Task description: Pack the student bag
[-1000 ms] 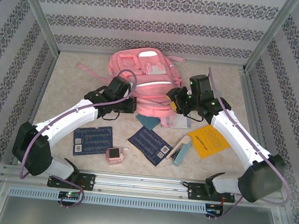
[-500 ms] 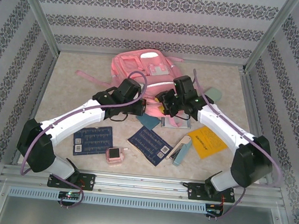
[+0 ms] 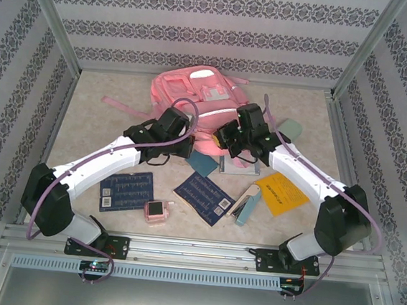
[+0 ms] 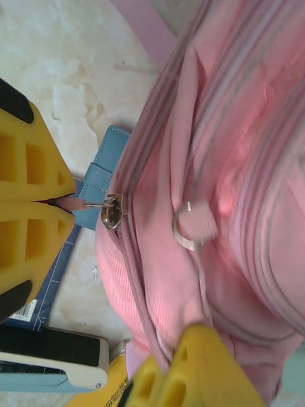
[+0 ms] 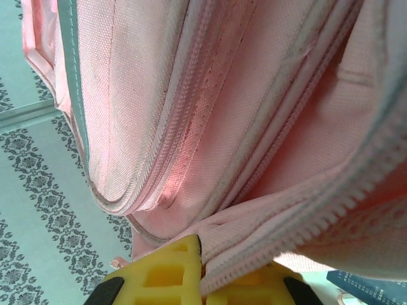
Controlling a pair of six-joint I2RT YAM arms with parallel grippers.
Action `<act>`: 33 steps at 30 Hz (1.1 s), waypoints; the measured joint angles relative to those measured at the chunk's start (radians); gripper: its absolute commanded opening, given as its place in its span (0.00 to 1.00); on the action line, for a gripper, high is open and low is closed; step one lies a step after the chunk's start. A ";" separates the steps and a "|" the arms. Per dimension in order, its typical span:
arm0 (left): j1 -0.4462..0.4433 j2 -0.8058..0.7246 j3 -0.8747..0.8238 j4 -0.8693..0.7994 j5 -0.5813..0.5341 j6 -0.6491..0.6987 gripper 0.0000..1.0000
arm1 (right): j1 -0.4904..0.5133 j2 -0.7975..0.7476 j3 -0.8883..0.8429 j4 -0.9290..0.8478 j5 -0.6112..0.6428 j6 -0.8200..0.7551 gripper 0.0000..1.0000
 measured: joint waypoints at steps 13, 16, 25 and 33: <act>0.193 0.027 -0.028 0.052 0.048 0.018 0.00 | -0.035 -0.032 -0.030 0.027 -0.009 -0.056 0.00; 0.250 0.066 -0.031 0.076 0.064 0.018 0.00 | -0.048 -0.032 -0.043 0.044 -0.017 -0.105 0.00; 0.364 0.117 -0.047 0.082 0.104 -0.013 0.02 | -0.031 -0.011 -0.047 0.062 -0.023 -0.513 0.00; 0.389 -0.053 -0.173 0.032 0.054 -0.035 0.32 | 0.032 0.052 -0.105 0.156 -0.034 -0.689 0.03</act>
